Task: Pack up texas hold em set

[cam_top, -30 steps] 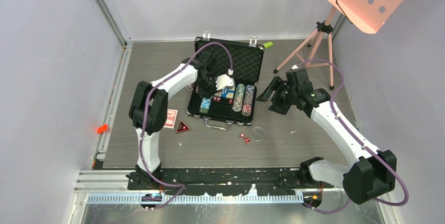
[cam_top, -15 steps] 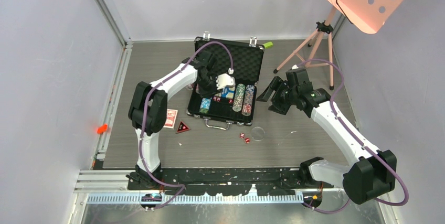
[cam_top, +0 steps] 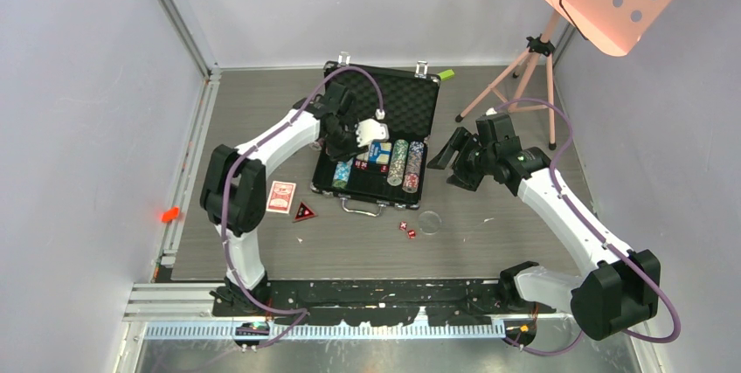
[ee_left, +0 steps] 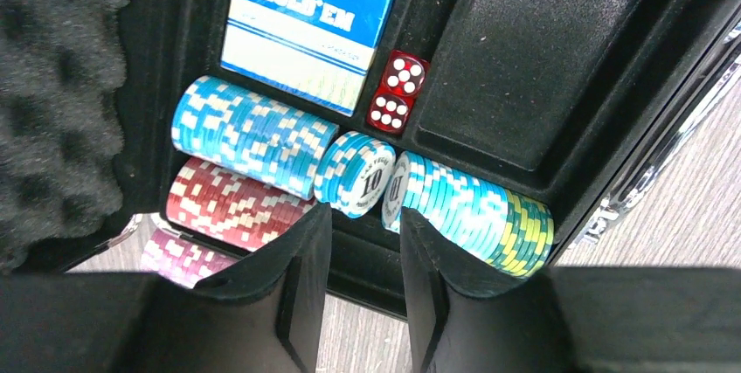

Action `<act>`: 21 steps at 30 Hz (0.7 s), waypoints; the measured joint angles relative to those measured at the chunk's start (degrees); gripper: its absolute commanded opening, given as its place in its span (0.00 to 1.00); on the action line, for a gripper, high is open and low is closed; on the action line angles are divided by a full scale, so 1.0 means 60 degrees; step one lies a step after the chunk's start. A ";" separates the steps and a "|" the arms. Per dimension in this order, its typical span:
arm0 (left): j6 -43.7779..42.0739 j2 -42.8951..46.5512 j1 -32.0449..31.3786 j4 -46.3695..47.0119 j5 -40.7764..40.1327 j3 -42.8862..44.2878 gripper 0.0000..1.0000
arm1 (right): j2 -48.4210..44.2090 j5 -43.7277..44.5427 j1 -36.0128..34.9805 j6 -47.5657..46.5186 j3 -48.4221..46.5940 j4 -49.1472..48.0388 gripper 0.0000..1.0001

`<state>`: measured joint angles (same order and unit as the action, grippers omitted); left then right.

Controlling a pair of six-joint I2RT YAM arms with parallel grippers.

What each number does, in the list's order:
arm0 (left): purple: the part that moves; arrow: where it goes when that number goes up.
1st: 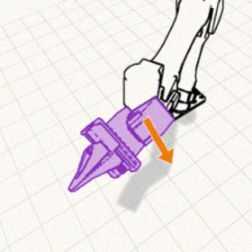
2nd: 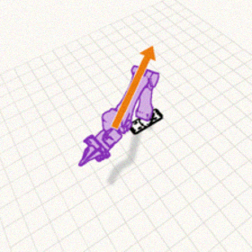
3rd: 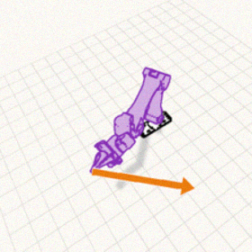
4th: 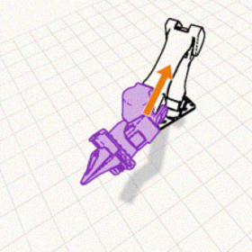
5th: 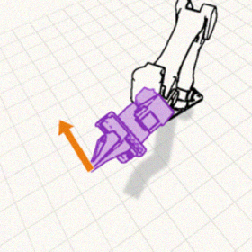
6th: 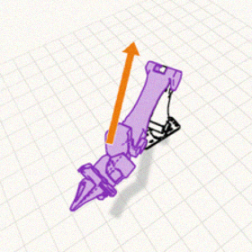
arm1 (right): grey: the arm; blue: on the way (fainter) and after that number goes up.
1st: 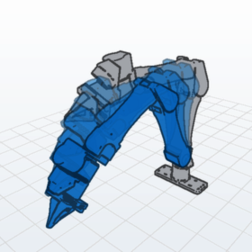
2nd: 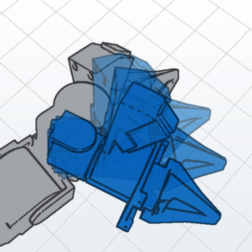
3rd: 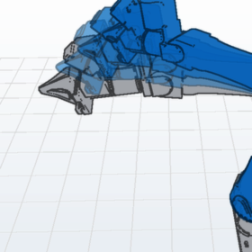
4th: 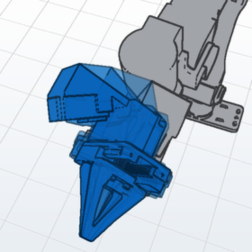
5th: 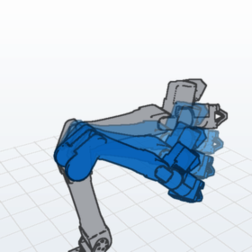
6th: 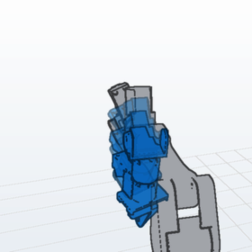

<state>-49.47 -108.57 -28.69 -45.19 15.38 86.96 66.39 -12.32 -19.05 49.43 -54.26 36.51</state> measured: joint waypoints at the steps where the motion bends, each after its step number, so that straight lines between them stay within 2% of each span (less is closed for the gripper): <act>1: 0.0036 0.0117 0.0000 0.0076 0.0000 -0.0069 0.38 | 0.0000 0.0000 0.0000 0.0000 0.0000 0.0000 0.70; 6: 0.0452 0.0543 0.0015 0.0896 -0.0102 -0.0546 0.41 | -0.0004 0.0000 0.0000 0.0000 0.0000 0.0000 0.70; 12: 0.1486 0.0590 0.0044 0.2575 -0.0627 -0.0688 0.42 | -0.0004 0.0000 0.0000 0.0004 0.0000 0.0000 0.70; 17: 0.2215 -0.0098 0.0047 0.3238 -0.1297 0.0178 0.42 | -0.0004 0.0004 0.0000 0.0000 0.0000 0.0000 0.70; 21: 0.2470 -0.0743 0.0040 0.3872 -0.1920 0.0306 0.40 | -0.0004 0.0004 0.0000 0.0000 0.0000 0.0000 0.70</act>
<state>-34.65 -113.03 -28.45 -21.96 3.86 88.79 66.37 -12.29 -19.05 49.43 -54.26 36.51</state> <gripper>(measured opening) 0.416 0.704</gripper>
